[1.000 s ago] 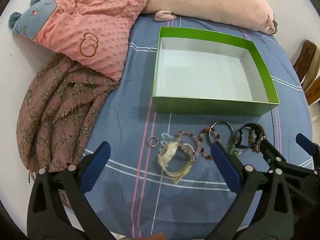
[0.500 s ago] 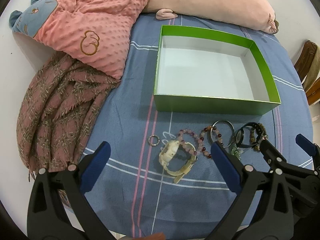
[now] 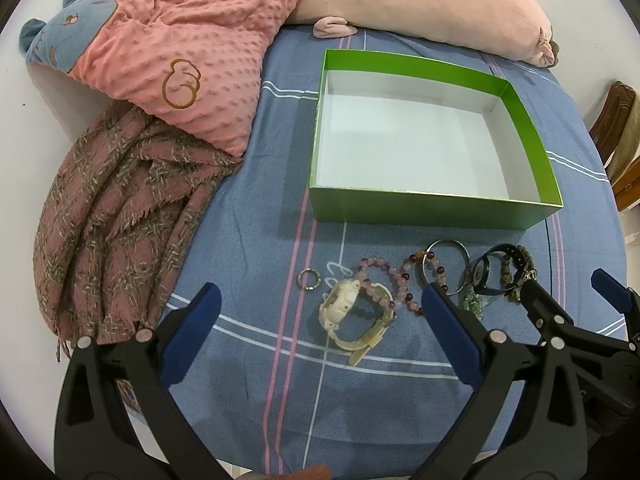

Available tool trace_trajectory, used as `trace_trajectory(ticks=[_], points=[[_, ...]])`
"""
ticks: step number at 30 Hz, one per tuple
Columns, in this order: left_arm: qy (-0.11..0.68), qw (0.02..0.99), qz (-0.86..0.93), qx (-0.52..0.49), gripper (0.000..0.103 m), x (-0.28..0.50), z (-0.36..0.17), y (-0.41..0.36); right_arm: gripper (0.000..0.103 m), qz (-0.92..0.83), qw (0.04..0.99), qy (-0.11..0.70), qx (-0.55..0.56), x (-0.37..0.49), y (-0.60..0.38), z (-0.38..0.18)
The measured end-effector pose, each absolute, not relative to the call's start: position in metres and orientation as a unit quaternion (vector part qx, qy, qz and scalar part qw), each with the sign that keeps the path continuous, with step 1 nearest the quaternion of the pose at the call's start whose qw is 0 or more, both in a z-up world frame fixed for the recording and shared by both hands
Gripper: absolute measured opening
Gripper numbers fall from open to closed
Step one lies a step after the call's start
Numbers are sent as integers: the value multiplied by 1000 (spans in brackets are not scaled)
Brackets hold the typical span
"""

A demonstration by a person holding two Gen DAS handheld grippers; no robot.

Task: Organize jewelry

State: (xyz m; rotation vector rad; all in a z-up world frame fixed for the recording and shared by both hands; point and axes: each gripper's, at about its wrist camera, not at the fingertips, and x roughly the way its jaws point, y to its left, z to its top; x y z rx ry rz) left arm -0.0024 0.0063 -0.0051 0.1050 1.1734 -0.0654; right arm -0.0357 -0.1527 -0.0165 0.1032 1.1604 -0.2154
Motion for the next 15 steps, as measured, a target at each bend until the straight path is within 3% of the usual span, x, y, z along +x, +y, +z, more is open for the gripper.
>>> trace_trajectory(ticks=[15], points=[[554,830,-30,50,101,-2,-5,6,102,-101,829,548,49,-36,-153,-17]])
